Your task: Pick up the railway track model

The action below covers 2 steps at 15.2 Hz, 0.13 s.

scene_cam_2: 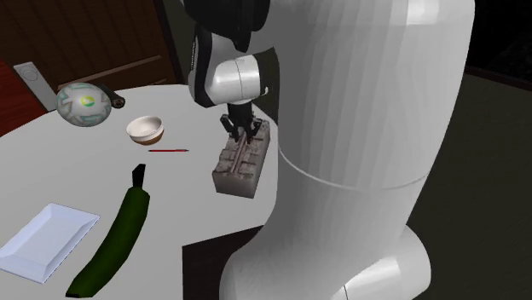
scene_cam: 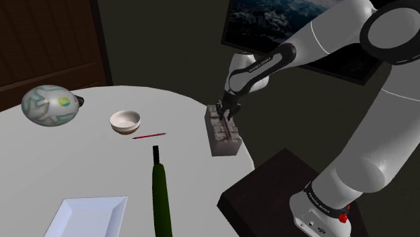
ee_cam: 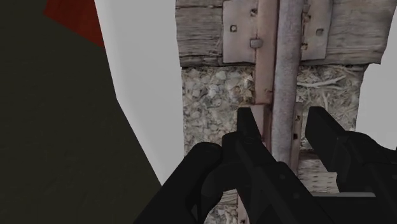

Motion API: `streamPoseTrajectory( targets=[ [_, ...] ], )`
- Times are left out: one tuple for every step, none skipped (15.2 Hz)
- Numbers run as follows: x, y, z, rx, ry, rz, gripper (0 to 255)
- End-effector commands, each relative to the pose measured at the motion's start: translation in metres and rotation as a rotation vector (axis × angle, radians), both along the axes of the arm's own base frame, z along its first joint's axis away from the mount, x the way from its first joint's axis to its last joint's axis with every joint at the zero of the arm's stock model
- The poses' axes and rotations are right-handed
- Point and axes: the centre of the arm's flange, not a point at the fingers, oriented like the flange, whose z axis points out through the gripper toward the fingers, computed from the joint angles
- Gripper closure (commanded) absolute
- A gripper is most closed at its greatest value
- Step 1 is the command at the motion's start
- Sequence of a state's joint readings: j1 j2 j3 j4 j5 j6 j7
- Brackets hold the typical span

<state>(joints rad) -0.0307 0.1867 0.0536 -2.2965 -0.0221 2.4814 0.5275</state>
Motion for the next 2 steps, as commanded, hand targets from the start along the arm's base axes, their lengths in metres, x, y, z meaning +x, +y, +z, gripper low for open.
streamPoseTrajectory(
  targets=[
    [0.0025, 0.0005, 0.0089, 0.0, -0.007, 0.0, 255],
    [0.0025, 0.0005, 0.0089, 0.0, -0.007, 0.0, 255]
  ],
)
